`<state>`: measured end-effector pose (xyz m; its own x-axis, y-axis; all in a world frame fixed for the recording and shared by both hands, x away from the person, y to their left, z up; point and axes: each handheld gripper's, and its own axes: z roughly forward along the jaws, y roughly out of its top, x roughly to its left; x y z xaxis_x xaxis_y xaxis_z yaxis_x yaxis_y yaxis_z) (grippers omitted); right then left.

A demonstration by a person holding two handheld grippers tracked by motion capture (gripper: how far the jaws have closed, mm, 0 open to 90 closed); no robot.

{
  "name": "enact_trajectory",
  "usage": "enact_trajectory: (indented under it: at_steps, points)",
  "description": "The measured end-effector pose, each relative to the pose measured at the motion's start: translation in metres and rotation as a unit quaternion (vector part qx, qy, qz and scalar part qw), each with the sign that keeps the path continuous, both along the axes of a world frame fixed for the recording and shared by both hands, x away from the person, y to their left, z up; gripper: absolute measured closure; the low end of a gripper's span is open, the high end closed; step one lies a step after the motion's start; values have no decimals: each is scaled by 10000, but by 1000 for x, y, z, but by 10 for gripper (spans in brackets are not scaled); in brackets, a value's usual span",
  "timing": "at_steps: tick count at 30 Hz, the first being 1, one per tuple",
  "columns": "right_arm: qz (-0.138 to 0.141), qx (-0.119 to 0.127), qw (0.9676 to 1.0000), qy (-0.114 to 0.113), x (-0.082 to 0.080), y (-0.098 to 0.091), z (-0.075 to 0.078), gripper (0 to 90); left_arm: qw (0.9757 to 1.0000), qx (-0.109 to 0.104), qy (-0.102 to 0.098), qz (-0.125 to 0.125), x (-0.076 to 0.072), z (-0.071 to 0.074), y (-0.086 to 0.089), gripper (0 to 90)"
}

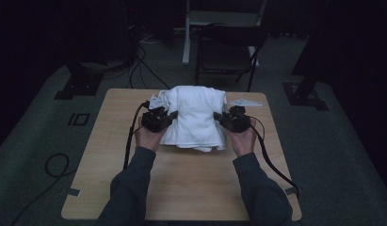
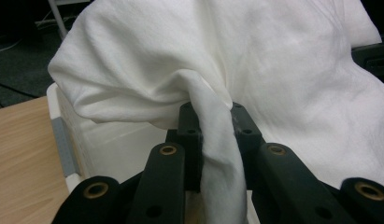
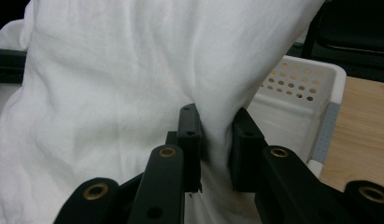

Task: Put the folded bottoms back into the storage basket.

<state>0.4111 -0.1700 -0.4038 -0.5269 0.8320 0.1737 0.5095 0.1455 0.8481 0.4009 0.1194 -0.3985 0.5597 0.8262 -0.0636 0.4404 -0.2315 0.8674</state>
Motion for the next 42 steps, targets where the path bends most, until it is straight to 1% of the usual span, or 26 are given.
enact_trajectory:
  at_steps: [1, 5, 11, 15, 21, 31, 33, 36, 40, 42]
  points:
    - [-6, 4, 10000, 5, 1, 0, 0, 774, 10000, -32, 11, 17, 2, 0, 0, 783]
    - [-34, 2, 10000, 20, 6, 1, 1, 774, 10000, 13, 28, 44, 6, 0, 0, 783]
    - [-73, 81, 9999, 58, 13, -1, 3, 774, 10000, 18, 2, 51, 13, 4, -3, 783]
    - [-122, 65, 9999, 33, 17, -2, 4, 774, 10000, 28, -15, 64, 17, 5, -6, 783]
    - [-170, 62, 9998, 16, 22, -4, 6, 774, 10000, 23, -19, 85, 23, 3, -8, 783]
    - [-228, 43, 9997, 87, 35, -1, 0, 774, 9998, 29, 36, 196, 35, -4, -8, 783]
    - [-235, 40, 9997, 84, 38, 1, 0, 774, 9997, 20, 28, 241, 39, -5, -7, 782]
    - [-257, 74, 9996, 85, 43, 3, 0, 774, 9996, 60, 10, 280, 43, -3, -7, 782]
    - [-335, 70, 9994, 74, 51, 5, 1, 774, 9994, 58, -33, 331, 52, -1, -9, 782]
    - [-368, 65, 9993, 78, 55, 5, 2, 774, 9993, 94, -26, 364, 57, 0, -11, 782]
